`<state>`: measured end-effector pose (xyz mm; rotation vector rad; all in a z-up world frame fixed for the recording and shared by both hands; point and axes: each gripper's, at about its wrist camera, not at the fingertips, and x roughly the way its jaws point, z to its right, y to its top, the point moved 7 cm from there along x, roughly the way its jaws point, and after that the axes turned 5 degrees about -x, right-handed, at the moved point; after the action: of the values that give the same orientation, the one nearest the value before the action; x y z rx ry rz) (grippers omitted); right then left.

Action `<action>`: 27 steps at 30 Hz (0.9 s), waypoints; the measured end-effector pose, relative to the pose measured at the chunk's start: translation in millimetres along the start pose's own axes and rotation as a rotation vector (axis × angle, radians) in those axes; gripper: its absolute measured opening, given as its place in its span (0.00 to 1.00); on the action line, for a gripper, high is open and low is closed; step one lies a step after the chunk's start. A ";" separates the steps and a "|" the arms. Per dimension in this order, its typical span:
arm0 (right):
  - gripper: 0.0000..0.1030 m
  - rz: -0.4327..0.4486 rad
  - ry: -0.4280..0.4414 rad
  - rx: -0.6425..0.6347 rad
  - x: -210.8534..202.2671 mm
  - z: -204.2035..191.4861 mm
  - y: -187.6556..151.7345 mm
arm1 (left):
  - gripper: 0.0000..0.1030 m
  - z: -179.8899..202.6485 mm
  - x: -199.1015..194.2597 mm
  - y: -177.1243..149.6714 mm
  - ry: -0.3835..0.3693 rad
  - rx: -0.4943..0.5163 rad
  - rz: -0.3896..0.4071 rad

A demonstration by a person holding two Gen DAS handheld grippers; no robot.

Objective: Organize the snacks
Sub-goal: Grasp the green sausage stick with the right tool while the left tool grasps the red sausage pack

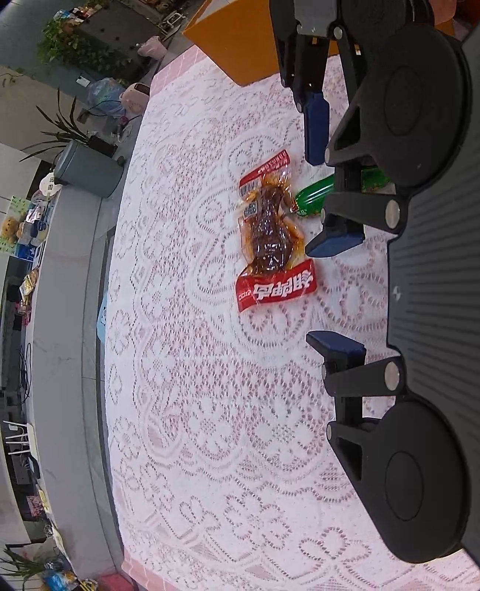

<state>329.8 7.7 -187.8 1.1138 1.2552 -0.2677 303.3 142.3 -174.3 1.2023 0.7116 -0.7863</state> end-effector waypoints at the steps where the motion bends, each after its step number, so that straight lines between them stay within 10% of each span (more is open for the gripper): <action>1: 0.32 -0.001 0.007 0.005 1.6 -1.2 0.5 | 0.52 -1.0 -0.2 0.3 0.001 0.003 0.002; 15: 0.21 -0.005 -0.056 -0.049 -19.3 6.9 -10.0 | 0.67 26.8 -7.2 10.9 -0.032 0.252 0.089; 27: 0.22 0.032 -0.125 0.180 -34.3 52.3 -50.1 | 0.72 78.1 27.7 6.0 0.030 0.541 0.095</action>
<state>314.5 -71.0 -189.9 1.2504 1.1173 -0.4263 328.5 63.1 -177.1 1.7235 0.4709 -0.9136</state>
